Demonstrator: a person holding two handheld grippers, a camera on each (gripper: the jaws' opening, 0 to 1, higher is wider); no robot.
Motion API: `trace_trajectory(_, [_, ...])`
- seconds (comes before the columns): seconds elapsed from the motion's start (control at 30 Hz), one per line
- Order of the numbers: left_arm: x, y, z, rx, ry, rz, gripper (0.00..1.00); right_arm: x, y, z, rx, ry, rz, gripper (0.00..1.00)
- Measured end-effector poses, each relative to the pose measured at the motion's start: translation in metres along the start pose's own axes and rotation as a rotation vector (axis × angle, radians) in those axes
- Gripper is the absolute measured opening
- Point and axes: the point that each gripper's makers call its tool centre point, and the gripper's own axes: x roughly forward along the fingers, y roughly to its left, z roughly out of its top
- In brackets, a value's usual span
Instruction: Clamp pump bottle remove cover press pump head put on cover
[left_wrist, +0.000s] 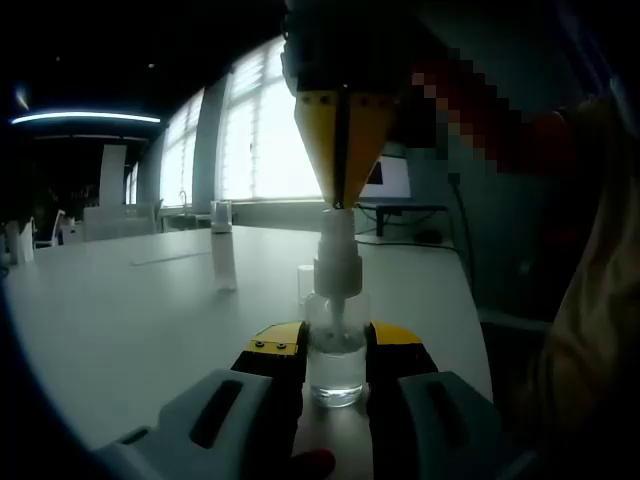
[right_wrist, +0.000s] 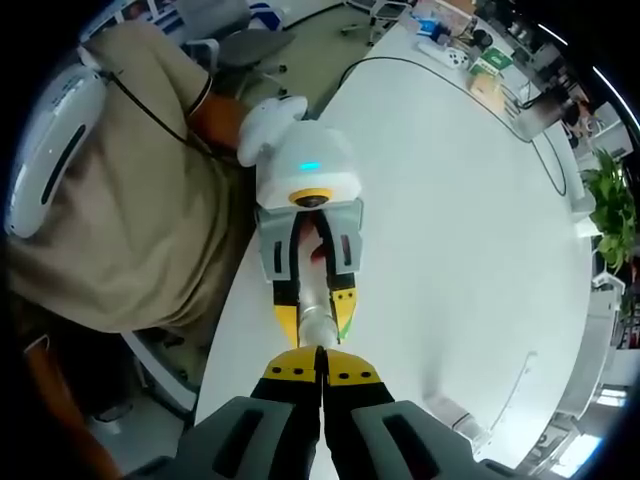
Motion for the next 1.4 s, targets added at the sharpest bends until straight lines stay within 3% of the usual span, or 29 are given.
trace_trajectory(1.4, [-0.0003, 0.0003, 0.0001, 0.002, 0.000, 0.001, 0.14, 0.0026, 0.0011, -0.0006, 0.012, -0.017, 0.004, 0.00])
